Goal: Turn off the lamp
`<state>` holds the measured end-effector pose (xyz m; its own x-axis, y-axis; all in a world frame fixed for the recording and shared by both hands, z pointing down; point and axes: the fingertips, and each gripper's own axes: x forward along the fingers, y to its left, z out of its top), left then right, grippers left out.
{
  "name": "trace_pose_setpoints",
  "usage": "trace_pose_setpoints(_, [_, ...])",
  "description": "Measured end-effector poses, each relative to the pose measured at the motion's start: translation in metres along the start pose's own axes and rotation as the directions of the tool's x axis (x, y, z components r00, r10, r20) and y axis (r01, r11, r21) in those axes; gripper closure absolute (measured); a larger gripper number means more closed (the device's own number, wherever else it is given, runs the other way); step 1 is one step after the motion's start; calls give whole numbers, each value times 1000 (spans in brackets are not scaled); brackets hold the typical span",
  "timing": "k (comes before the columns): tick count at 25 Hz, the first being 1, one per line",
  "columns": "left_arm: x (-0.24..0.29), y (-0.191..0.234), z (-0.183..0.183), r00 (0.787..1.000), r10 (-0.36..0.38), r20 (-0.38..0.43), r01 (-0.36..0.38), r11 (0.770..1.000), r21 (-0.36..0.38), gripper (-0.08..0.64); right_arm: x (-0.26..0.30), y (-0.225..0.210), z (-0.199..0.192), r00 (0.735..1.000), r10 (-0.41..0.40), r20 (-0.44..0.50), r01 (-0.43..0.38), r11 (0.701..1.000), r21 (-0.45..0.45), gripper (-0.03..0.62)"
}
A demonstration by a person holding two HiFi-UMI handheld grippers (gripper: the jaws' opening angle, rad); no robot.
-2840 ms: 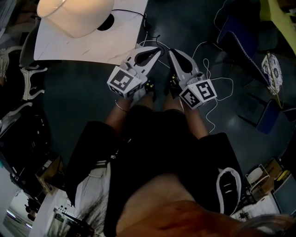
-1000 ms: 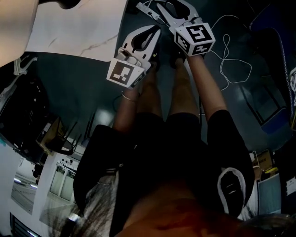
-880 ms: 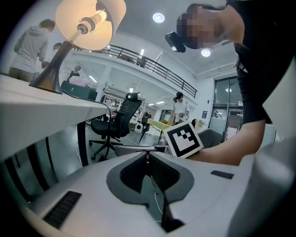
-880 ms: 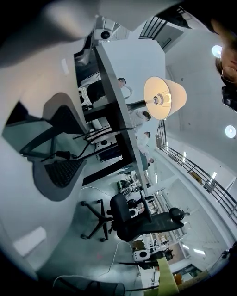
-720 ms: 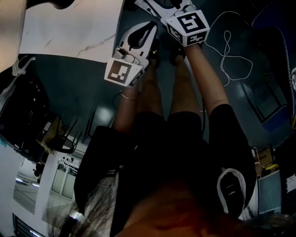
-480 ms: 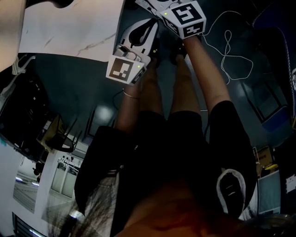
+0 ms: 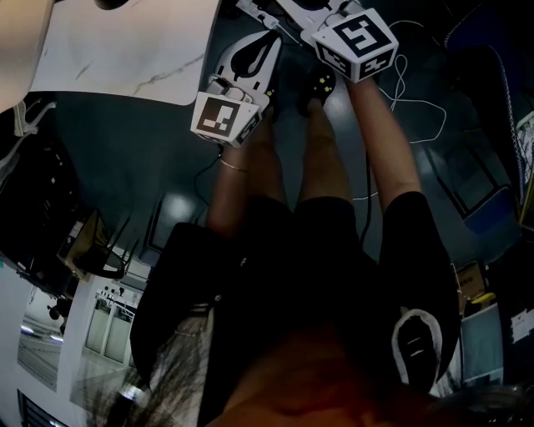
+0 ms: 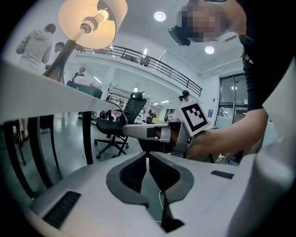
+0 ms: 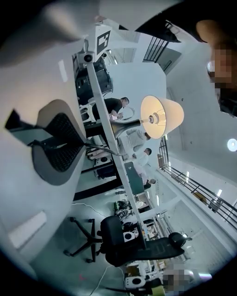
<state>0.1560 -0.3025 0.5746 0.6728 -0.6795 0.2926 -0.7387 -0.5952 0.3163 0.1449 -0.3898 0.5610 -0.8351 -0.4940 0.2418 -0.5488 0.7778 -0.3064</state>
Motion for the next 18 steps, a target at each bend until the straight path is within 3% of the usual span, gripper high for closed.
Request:
trace_pose_setpoints(10, [-5,8,-10,998,65,-5,-65,998,17,551,-30,21,30,995,95,17,-96,994,49,580])
trace_pose_setpoints(13, [-7,12,-18,996,82,-20,-82,997,-5,481,-35,26,37,994,112,12,-112,993,47,580])
trace_pose_setpoints(18, [-7,22,-34,993,100,-70,-99,995,19,479,-39,34,43,990,142,27,-143,986,83,580])
